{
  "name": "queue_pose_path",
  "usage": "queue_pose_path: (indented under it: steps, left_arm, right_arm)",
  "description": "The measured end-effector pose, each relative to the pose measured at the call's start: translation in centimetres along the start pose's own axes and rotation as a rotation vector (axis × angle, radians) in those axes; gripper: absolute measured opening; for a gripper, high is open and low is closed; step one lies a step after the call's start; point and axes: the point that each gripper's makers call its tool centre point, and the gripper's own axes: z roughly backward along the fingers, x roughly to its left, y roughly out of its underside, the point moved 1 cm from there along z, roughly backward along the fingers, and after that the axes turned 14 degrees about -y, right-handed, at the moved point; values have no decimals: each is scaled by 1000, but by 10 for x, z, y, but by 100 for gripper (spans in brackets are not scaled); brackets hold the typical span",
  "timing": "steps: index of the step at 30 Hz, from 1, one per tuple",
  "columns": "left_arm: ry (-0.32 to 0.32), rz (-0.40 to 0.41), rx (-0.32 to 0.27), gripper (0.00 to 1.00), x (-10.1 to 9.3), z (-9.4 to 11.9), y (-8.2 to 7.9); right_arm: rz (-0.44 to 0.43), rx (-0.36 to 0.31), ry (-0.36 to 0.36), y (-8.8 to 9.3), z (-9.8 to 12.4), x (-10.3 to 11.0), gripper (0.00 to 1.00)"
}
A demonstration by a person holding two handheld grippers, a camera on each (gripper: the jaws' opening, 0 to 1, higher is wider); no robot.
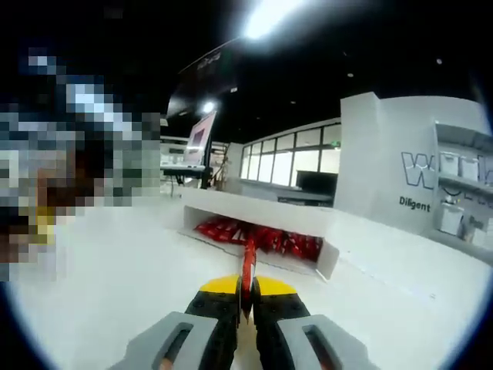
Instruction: Tear open the coffee pouch, take out the coffee, and pour the coffee from the pouch into the cup
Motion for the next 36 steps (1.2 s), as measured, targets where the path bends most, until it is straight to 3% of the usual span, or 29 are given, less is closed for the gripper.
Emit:
queue_pose_path:
  steps: [22, 36]
  left_arm:
    - [13, -2, -16, 66, -1, 1, -2]
    - [29, -10, -19, 67, -5, 2, -2]
  right_arm:
    - [5, 16, 18, 3, 7, 6, 7]
    - [0, -9, 8, 1, 15, 11, 7]
